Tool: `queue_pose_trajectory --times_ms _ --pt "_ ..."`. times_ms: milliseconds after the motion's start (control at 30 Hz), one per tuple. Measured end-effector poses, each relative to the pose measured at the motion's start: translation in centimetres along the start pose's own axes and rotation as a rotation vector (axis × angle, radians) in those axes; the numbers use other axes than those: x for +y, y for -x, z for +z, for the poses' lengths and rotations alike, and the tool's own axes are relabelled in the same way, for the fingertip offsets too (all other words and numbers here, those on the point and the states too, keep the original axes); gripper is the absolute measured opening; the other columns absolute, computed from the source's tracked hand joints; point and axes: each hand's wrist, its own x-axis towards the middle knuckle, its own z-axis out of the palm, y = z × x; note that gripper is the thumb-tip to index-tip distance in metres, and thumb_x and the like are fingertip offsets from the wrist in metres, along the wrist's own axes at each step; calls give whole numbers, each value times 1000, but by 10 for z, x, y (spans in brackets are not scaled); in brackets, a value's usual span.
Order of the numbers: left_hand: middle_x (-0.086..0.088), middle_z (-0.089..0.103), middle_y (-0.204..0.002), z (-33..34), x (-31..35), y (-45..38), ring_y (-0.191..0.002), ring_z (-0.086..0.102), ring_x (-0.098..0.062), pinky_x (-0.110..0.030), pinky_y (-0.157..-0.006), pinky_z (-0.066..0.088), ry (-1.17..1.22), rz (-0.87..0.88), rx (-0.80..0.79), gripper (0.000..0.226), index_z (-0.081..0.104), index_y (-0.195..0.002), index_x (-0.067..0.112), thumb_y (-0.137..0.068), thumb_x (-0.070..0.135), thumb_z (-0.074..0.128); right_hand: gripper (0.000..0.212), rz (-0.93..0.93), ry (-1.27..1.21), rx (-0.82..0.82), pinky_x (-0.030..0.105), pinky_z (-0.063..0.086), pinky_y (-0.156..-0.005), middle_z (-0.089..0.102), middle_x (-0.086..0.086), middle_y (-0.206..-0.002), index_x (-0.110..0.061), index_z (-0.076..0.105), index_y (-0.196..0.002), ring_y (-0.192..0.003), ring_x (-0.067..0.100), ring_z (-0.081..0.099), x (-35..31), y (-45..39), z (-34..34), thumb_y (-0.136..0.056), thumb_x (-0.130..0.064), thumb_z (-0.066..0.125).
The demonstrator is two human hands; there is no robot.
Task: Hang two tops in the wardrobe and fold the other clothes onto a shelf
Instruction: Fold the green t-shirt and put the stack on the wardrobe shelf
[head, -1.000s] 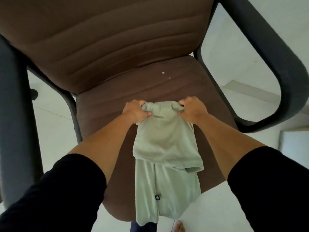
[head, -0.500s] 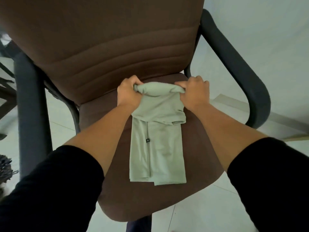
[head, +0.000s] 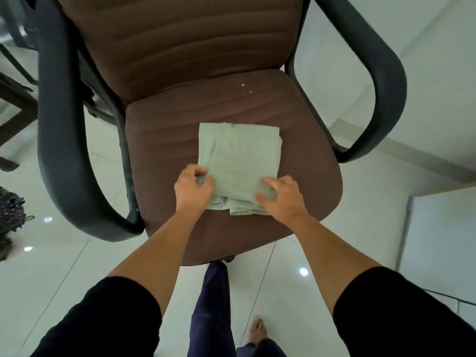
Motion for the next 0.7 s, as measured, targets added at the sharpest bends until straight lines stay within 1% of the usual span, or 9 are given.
queue_pose_trajectory --times_ms 100,200,267,333,367,433,533,600,700 --pt "-4 64 -106 13 5 -14 -100 57 -20 -25 -87 39 -31 -45 53 31 63 -102 11 -87 38 59 57 137 -206 167 37 36 -104 43 13 -131 -20 41 -141 -123 29 43 -4 -13 7 -90 -41 57" --pt "-9 61 -110 21 4 -27 -103 57 -24 -28 -89 40 -91 -136 29 33 64 -98 12 -88 43 59 57 214 -329 186 36 39 -103 50 11 -134 -18 39 -141 -123 28 48 -10 -24 8 -89 -27 61" --pt "-5 62 -100 20 6 -29 -98 57 -22 -28 -87 43 -72 -169 19 25 62 -92 15 -89 40 59 51 237 -356 225 34 43 -98 56 9 -126 -21 42 -138 -116 27 54 -13 -25 6 -89 -16 58" --pt "2 56 -79 14 8 -26 -84 53 -18 -26 -76 40 -43 -135 3 21 55 -86 15 -91 35 57 46 229 -327 279 34 44 -94 58 9 -118 -22 44 -133 -111 26 54 -14 -23 3 -90 -9 53" --pt "4 52 -73 11 8 -24 -79 51 -17 -26 -73 38 -46 -108 -14 22 53 -85 14 -92 34 56 45 226 -299 274 36 45 -93 59 9 -115 -23 44 -132 -109 26 54 -15 -22 2 -90 -8 52" --pt "4 51 -70 6 5 -19 -77 51 -18 -27 -72 37 -81 -81 -38 25 53 -84 12 -93 36 54 45 246 -234 222 41 48 -92 58 9 -109 -26 44 -129 -103 26 55 -14 -21 2 -87 -10 52" --pt "5 55 -74 1 12 -30 -79 52 -17 -25 -72 36 -54 -127 38 30 55 -83 15 -92 43 51 39 259 -148 234 43 46 -94 56 7 -111 -22 49 -125 -108 25 52 -14 -32 -5 -87 -21 59" --pt "5 59 -78 0 25 -51 -81 55 -17 -24 -73 36 -75 -111 91 29 56 -83 17 -92 44 50 36 274 -188 288 43 46 -94 58 7 -112 -18 53 -122 -109 25 53 -19 -49 -16 -88 -27 60" --pt "2 67 -88 4 42 -94 -90 62 -17 -24 -77 44 -86 -75 104 24 63 -89 17 -90 40 56 31 316 -280 328 40 48 -94 64 6 -110 -15 57 -118 -109 24 57 -28 -82 -32 -90 -29 59"
